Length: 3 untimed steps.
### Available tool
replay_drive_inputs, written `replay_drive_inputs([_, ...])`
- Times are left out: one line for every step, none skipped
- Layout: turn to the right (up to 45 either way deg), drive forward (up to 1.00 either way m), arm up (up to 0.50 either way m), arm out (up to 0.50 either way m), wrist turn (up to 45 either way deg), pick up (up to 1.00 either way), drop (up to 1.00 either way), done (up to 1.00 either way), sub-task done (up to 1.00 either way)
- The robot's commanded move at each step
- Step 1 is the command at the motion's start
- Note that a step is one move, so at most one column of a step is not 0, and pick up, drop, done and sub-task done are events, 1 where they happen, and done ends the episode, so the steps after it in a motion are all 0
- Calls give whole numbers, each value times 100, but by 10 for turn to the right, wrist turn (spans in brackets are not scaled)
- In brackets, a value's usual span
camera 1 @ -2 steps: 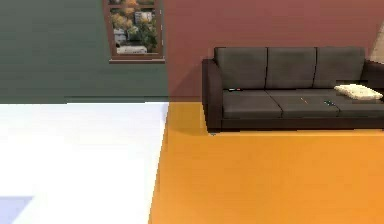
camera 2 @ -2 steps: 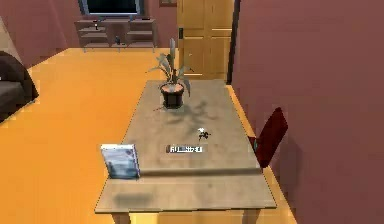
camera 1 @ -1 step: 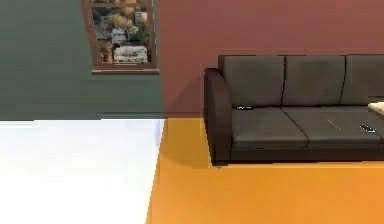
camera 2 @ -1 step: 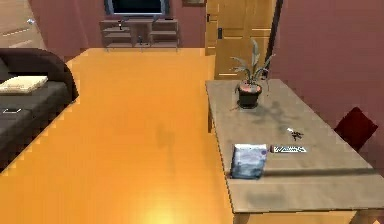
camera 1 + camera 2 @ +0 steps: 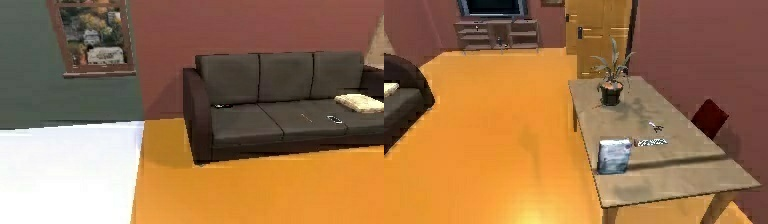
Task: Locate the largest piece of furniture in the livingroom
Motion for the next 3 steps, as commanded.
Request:
replay_drive_inputs([0, 75, 0, 0, 0, 0, 0, 0, 0])
replay_drive_inputs([360, 0, 0, 0, 0, 0, 0, 0, 0])
replay_drive_inputs([0, 0, 0, 0, 0, 0, 0, 100, 0])
